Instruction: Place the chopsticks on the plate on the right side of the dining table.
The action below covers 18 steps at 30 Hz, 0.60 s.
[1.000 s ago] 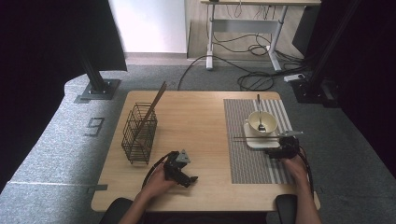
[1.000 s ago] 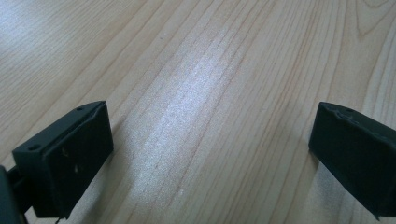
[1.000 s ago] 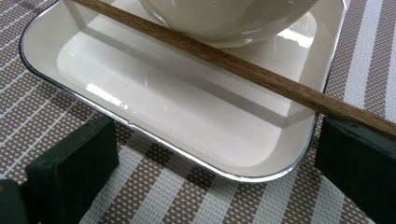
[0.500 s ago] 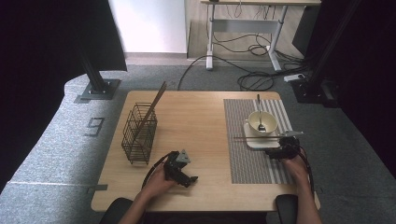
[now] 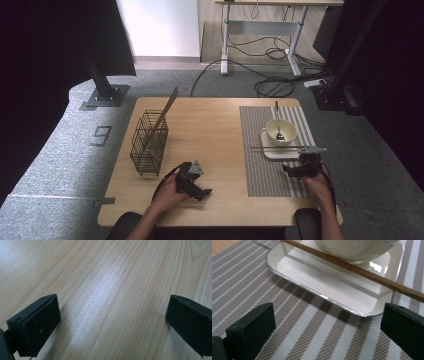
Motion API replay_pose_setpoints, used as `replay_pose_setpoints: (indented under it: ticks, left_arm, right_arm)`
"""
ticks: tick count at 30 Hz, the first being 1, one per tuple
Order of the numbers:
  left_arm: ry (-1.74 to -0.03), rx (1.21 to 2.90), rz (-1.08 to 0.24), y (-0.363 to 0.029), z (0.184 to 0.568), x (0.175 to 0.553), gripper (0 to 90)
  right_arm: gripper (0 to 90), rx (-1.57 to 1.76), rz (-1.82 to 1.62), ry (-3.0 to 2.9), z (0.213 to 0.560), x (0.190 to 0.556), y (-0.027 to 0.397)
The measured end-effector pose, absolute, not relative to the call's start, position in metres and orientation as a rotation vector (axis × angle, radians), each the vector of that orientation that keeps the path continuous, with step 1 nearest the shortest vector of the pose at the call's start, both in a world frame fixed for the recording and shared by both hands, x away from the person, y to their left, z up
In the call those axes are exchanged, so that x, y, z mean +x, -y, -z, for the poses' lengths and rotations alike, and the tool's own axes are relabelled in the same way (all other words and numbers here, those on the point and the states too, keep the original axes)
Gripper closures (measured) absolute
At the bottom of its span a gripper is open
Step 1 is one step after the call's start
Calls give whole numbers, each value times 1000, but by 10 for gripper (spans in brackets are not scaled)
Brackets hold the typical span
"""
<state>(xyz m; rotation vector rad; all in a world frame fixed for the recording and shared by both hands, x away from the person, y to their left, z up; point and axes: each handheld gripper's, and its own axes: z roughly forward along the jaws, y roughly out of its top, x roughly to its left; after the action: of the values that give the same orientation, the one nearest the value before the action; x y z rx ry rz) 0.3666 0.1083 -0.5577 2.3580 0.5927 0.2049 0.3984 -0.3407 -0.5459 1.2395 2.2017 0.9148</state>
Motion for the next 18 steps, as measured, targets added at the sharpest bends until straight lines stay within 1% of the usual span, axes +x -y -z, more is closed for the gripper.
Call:
replay_pose_setpoints:
  ticks: [10,18]
  left_arm:
    - [-594,2356,-206,-108,558,366,0]
    - [-602,2354,-208,-109,558,365,0]
  right_arm:
    - [0,1205,-940,-2194,536,374,331]
    - [0,1170,-938,-2242,528,358,314]
